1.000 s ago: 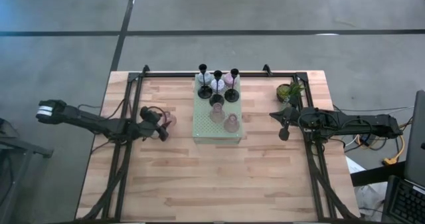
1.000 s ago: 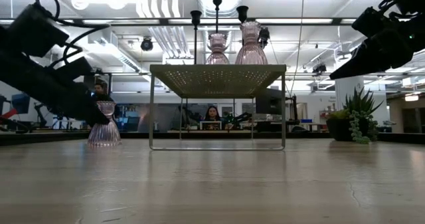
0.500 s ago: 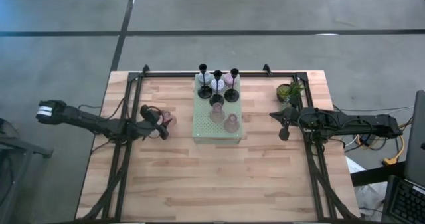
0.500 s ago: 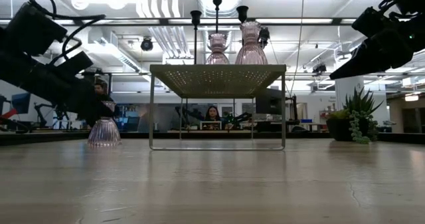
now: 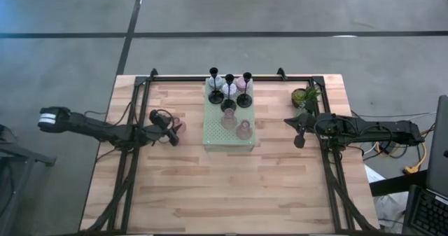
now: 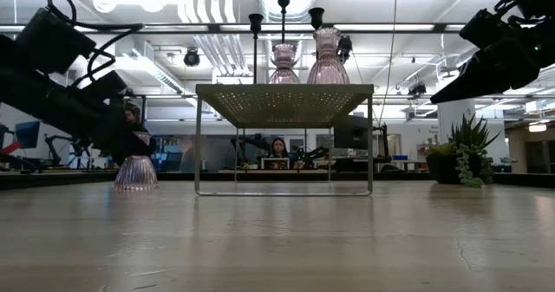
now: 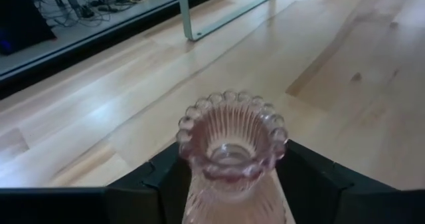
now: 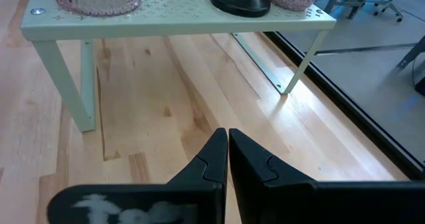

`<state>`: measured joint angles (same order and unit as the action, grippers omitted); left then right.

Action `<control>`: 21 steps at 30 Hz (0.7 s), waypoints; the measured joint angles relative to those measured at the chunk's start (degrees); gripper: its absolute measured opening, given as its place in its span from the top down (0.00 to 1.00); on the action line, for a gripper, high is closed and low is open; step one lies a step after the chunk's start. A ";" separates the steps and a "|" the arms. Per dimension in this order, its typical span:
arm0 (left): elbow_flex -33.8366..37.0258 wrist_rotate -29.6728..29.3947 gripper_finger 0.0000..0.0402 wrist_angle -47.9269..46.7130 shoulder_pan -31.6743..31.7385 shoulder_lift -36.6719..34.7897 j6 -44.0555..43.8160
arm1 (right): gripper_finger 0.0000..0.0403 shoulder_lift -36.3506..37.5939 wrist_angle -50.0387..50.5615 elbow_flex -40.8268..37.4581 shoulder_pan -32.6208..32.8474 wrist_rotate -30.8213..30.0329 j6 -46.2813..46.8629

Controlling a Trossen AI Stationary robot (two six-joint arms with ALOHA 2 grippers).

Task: Pick & Place candle stick holders
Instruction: Put the pink candle holder on the shelf

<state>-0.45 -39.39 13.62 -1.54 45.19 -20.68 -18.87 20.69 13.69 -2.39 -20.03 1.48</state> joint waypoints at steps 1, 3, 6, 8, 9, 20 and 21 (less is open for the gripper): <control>0.00 0.02 0.49 0.74 0.06 0.35 0.39 | 0.98 0.00 0.00 0.00 -0.02 0.00 0.00; 0.02 -0.24 0.53 2.20 0.07 1.01 1.24 | 0.98 0.00 0.01 0.00 -0.02 0.00 0.00; 0.04 -0.56 0.60 2.82 0.38 1.99 1.38 | 0.98 0.00 0.02 0.00 -0.01 0.00 0.00; 0.03 -0.65 0.64 2.91 0.46 2.58 1.19 | 0.98 0.00 0.01 0.00 -0.01 0.00 0.00; -0.04 -0.68 0.66 2.92 0.46 2.81 1.16 | 0.98 0.00 0.02 0.00 -0.02 0.00 0.00; -7.43 3.04 0.67 2.82 0.46 2.84 7.16 | 0.98 0.00 0.02 0.00 0.00 0.00 -0.02; -8.88 3.95 0.67 2.52 0.46 2.84 8.43 | 0.98 0.00 0.02 0.00 0.00 0.01 -0.01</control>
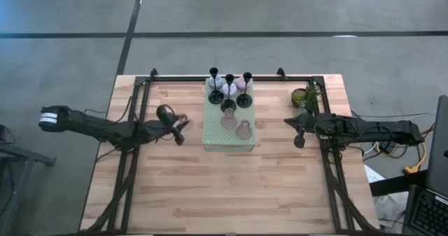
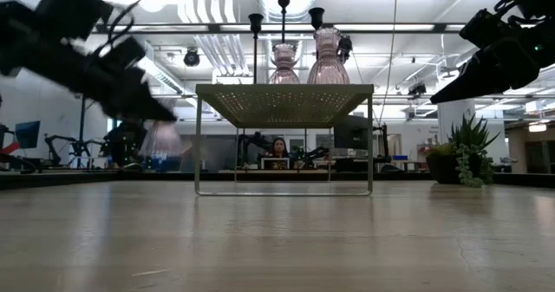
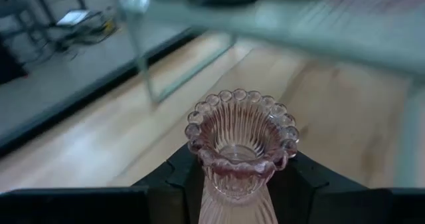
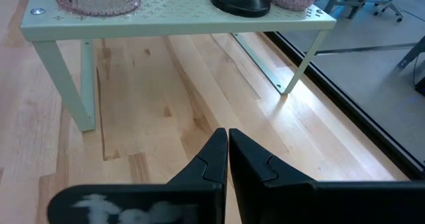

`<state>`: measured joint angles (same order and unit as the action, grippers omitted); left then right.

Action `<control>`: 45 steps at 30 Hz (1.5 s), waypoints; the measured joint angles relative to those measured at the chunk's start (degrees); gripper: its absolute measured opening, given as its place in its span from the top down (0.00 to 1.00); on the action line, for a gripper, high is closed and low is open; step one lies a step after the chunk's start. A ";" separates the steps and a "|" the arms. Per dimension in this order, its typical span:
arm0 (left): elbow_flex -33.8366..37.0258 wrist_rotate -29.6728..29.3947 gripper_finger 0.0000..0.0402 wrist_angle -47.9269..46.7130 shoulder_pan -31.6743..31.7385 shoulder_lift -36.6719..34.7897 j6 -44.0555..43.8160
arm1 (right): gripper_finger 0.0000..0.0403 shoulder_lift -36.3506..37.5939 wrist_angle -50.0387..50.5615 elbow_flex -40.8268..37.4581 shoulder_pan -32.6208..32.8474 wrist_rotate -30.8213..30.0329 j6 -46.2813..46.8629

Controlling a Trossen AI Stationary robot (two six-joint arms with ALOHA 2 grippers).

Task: Pick & Place candle stick holders
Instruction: Put the pink candle holder on the shelf

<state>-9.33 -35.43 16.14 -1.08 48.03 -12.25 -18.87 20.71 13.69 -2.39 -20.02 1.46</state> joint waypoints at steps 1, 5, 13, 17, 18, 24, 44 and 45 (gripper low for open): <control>-1.61 0.83 0.67 -0.82 0.00 -0.02 0.99 | 0.98 0.00 0.00 0.00 0.00 -0.01 0.00; -9.06 3.91 0.67 -10.29 0.00 -0.20 2.47 | 0.98 0.00 -0.02 0.00 0.00 -0.01 0.00; -22.08 14.26 0.68 -19.69 0.00 -0.20 6.46 | 0.98 -0.01 0.00 0.00 0.00 -0.01 0.00; -25.29 18.73 0.68 -19.80 -0.02 1.53 8.18 | 0.98 -0.02 0.00 0.00 -0.02 -0.01 0.01; -26.02 19.76 0.68 -19.82 -0.01 2.20 8.68 | 0.98 -0.02 -0.02 0.00 -0.02 -0.01 0.00; -29.37 25.14 0.68 -17.93 -0.02 7.52 10.71 | 0.98 -0.02 0.00 0.00 0.00 0.01 0.01; -29.80 29.39 0.68 -3.04 1.41 20.96 12.37 | 0.98 -0.02 0.00 0.00 -0.01 0.01 0.01; -29.80 29.33 0.68 -2.99 1.61 20.96 12.37 | 0.98 -0.02 0.00 0.00 -0.02 0.01 0.01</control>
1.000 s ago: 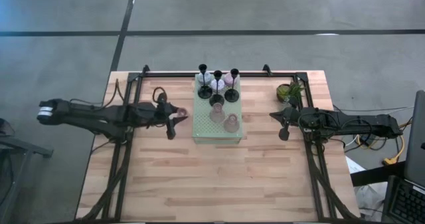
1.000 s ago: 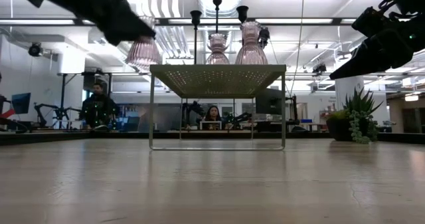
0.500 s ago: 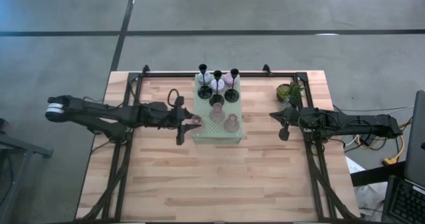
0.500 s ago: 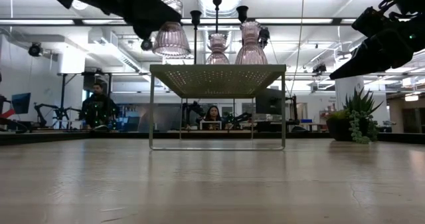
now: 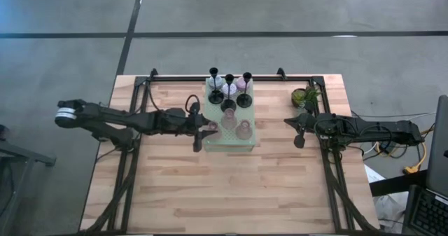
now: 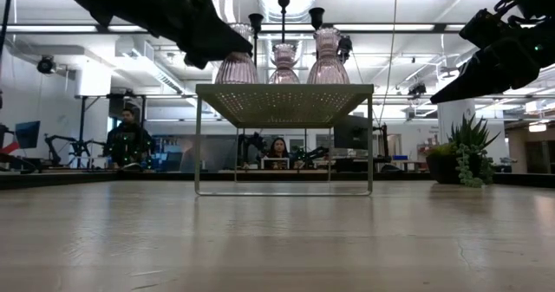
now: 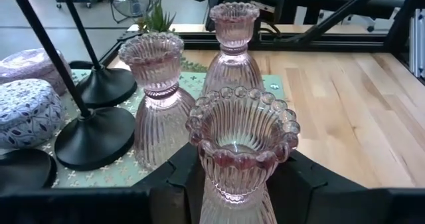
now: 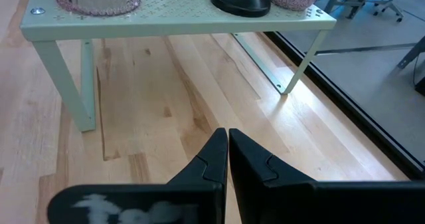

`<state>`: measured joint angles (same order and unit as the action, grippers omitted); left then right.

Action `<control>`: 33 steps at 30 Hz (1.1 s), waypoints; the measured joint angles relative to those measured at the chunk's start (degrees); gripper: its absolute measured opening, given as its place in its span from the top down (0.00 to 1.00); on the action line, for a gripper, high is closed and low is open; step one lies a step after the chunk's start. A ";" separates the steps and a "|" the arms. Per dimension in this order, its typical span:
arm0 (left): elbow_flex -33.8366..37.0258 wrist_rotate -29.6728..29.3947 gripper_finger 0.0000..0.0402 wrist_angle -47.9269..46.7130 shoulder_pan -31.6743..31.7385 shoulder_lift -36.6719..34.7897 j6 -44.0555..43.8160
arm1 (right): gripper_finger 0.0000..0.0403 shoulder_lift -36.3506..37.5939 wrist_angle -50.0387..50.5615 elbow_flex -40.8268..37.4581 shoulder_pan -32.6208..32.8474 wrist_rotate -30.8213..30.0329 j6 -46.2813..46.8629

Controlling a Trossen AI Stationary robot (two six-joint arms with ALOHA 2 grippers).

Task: Pick & Place candle stick holders
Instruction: Put the pink candle holder on the shelf

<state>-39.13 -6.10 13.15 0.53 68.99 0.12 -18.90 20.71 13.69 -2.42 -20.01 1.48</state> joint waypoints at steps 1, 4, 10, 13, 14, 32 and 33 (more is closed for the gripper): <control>0.00 -0.03 0.68 0.00 0.26 0.00 -0.02 | 0.98 0.00 0.00 0.00 0.02 -0.02 0.00; 0.00 0.08 0.68 0.05 1.31 0.03 -0.18 | 0.98 0.00 0.00 0.00 0.02 -0.02 0.00; 0.09 2.70 0.68 0.49 2.80 0.96 -1.62 | 0.98 0.00 0.00 0.00 0.00 -0.02 0.00; 0.07 4.10 0.68 0.85 3.15 1.44 -2.44 | 0.98 0.00 -0.01 0.00 0.00 -0.01 -0.01; 0.07 4.10 0.68 0.81 3.17 1.47 -2.55 | 0.98 0.00 0.00 0.00 0.01 -0.01 -0.02; 0.10 4.75 0.55 -0.14 3.15 1.49 -3.16 | 0.98 0.00 0.00 0.00 0.02 -0.01 -0.02; 0.12 4.75 0.54 -0.20 3.15 1.49 -3.21 | 0.98 0.00 0.00 0.00 0.00 -0.01 -0.01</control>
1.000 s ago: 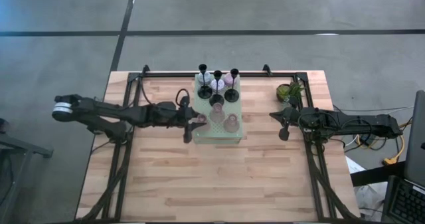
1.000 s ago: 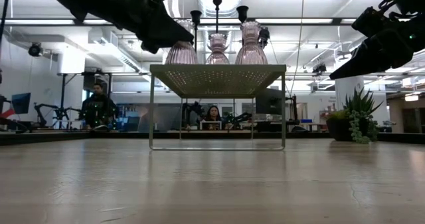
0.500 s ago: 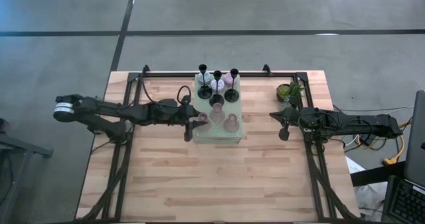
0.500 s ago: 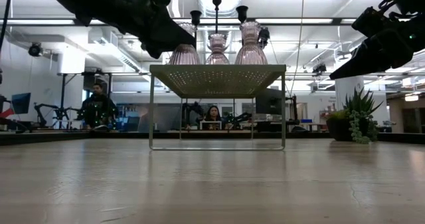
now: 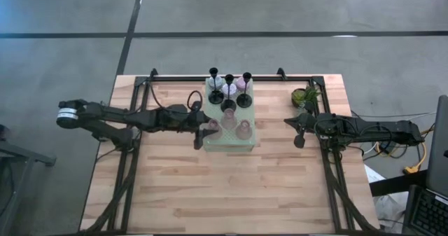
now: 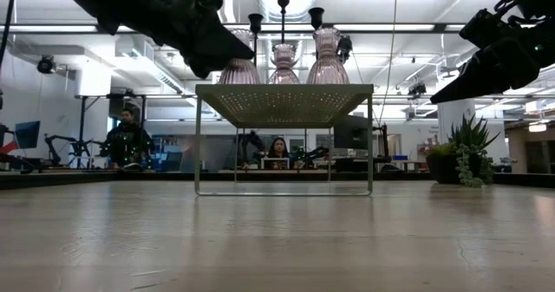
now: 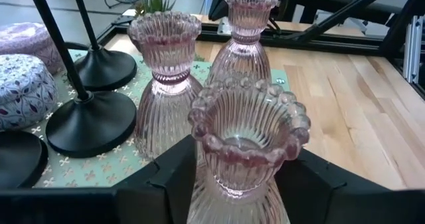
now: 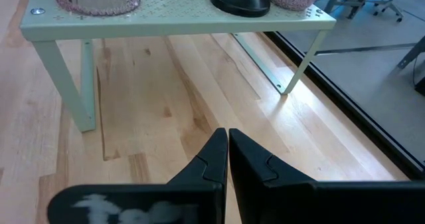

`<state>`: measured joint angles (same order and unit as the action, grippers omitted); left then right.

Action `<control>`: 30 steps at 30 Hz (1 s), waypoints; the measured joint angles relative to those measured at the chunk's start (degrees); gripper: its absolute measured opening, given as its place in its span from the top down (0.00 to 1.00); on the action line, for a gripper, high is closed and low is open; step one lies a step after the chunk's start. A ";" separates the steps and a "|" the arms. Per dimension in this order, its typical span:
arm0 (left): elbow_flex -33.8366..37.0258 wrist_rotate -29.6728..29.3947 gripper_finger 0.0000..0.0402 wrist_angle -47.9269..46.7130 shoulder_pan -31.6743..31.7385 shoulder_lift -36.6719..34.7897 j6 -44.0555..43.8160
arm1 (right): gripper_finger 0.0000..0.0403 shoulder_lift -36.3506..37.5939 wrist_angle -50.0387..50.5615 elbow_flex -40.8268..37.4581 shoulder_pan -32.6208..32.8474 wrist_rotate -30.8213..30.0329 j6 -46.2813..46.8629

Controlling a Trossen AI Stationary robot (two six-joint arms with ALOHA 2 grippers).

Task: Pick & Place candle stick holders
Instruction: Put the pink candle holder on the shelf, then return to home position

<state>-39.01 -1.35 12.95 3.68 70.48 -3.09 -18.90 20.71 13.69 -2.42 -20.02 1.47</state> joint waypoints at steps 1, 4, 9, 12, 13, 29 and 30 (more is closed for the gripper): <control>0.02 0.00 0.53 -0.02 0.00 0.00 0.00 | 0.98 0.00 0.00 0.00 0.01 0.00 0.01; 0.03 0.01 0.52 -0.04 0.00 0.00 0.00 | 0.98 0.00 0.00 0.00 0.00 -0.01 0.01; -0.09 -0.02 0.51 -0.02 0.02 0.00 -1.91 | 0.98 0.00 0.00 0.00 0.00 0.01 0.00; -0.24 -0.01 0.49 0.08 0.11 0.00 -3.11 | 0.98 0.00 0.00 0.00 0.00 0.00 0.00; -0.25 -0.02 0.47 0.10 0.13 0.00 -3.32 | 0.98 0.01 0.00 0.00 0.00 0.01 0.00; -0.80 -0.05 0.31 -10.06 0.20 -8.15 -2.75 | 0.98 0.02 0.00 0.00 0.00 -0.01 -0.01; -0.80 -0.06 0.31 -12.18 0.20 -9.49 -2.77 | 0.98 0.02 0.00 0.00 0.00 0.00 -0.01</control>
<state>-39.81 -1.41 0.77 3.89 60.99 -5.86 -18.88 20.71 13.69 -2.42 -20.02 1.45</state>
